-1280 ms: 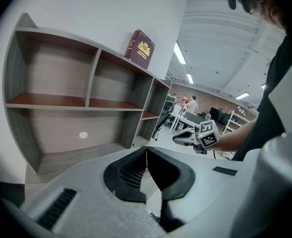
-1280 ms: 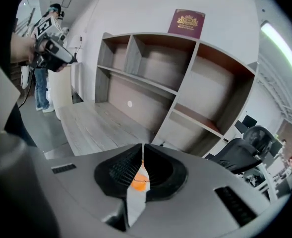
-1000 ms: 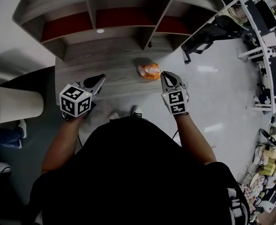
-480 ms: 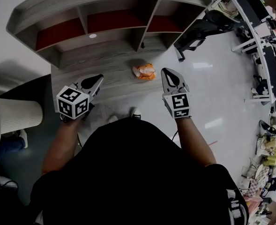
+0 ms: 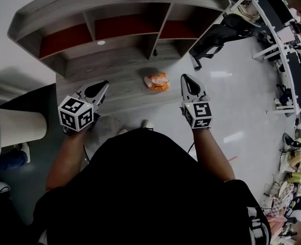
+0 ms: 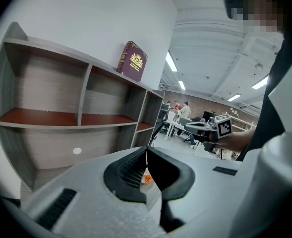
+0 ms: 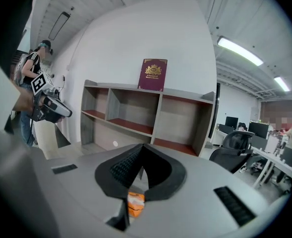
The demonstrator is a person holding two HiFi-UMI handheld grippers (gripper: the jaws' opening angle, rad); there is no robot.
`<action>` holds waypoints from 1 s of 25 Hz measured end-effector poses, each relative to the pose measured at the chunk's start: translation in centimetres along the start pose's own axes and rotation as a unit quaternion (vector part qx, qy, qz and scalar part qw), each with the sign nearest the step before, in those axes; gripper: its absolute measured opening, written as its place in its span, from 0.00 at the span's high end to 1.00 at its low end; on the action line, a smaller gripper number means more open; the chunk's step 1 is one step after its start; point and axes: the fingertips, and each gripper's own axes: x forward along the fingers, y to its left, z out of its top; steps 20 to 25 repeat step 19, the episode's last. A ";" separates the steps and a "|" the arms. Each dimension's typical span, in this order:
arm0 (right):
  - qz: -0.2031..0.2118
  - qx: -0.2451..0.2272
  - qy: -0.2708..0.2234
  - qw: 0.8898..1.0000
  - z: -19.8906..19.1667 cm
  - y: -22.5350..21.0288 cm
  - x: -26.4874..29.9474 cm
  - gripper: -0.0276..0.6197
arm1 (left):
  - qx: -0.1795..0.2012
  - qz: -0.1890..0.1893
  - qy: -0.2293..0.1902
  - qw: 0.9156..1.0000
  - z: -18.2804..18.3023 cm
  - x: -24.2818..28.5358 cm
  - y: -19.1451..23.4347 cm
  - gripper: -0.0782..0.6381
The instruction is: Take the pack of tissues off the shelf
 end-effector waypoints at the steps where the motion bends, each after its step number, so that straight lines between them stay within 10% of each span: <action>1: 0.000 0.002 0.000 1.000 0.0 -0.1 0.0 0.95 | 0.000 0.001 -0.003 1.000 0.1 0.0 0.0 0.87; 25: 0.013 0.017 -0.015 1.000 -0.3 -1.8 0.4 0.94 | 0.005 0.011 0.014 1.000 0.8 1.3 -1.4 0.87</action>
